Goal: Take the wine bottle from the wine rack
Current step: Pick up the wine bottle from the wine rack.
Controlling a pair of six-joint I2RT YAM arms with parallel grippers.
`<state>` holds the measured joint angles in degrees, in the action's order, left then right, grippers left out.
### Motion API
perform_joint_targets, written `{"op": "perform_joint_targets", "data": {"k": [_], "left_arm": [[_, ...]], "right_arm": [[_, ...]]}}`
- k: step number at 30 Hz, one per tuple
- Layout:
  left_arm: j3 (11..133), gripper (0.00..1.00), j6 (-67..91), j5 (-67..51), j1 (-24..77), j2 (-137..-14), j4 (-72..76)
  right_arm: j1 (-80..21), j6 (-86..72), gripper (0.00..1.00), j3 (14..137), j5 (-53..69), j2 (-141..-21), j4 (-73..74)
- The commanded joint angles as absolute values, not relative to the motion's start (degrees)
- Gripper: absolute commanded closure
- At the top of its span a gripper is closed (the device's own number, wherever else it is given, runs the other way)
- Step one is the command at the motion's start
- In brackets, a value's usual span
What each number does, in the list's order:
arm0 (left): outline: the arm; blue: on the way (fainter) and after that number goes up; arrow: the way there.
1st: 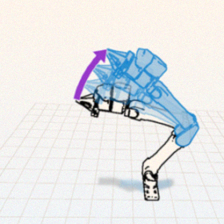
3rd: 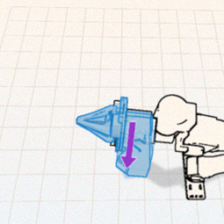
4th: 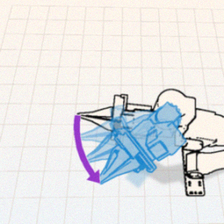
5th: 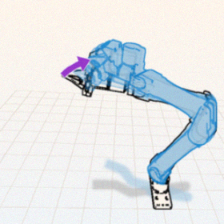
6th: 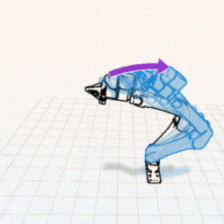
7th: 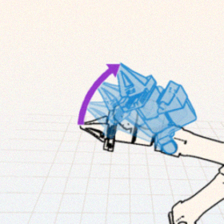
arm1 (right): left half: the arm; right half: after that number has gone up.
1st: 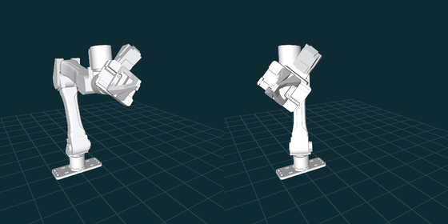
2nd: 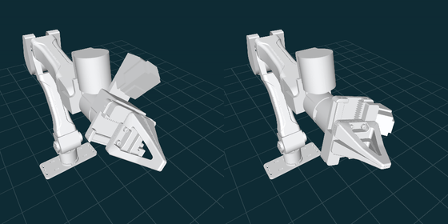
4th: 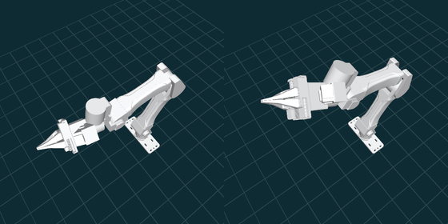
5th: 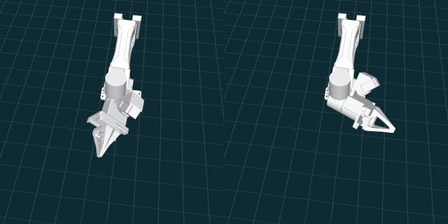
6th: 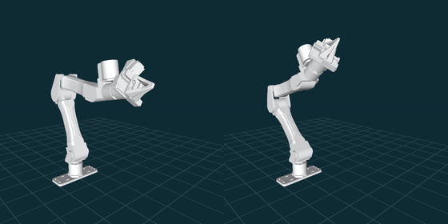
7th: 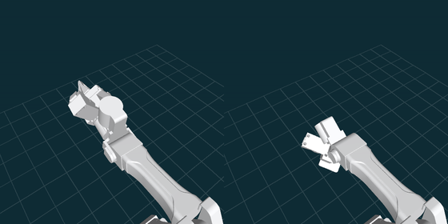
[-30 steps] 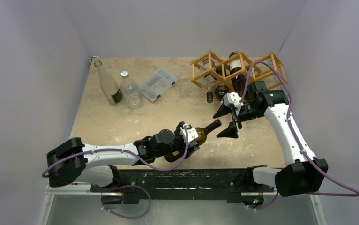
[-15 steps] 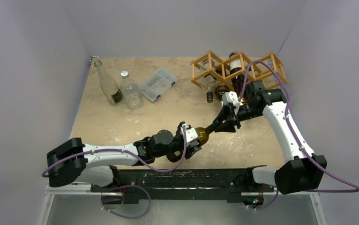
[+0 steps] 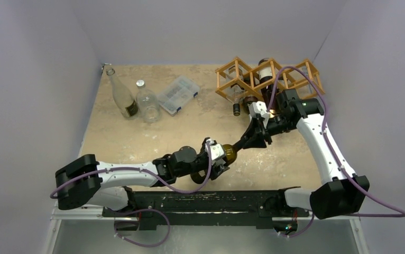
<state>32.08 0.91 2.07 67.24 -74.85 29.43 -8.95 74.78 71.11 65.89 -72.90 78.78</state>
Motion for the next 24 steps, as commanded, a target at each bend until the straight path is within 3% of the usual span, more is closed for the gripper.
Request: {"op": "perform_joint_targets", "data": {"k": [1,6,11,16,24], "left_arm": [[37.10,0.69,6.20,0.51,66.28,-76.39,35.52],[36.63,0.32,13.23,-2.69,64.49,-80.39,42.29],[37.55,0.12,15.32,-2.46,64.34,-82.64,44.89],[39.86,0.01,16.34,-3.74,63.72,-82.65,40.45],[39.45,0.00,16.41,-5.92,61.19,-76.53,33.25]], "right_arm": [[-9.33,68.58,1.00,78.01,65.63,-73.31,78.97],[-9.48,66.10,1.00,79.62,63.98,-72.85,78.08],[-9.97,61.77,1.00,79.23,61.79,-70.56,74.32],[-10.51,58.85,1.00,79.61,59.57,-68.75,71.72],[-10.91,58.07,1.00,81.78,57.16,-68.03,71.79]]}}
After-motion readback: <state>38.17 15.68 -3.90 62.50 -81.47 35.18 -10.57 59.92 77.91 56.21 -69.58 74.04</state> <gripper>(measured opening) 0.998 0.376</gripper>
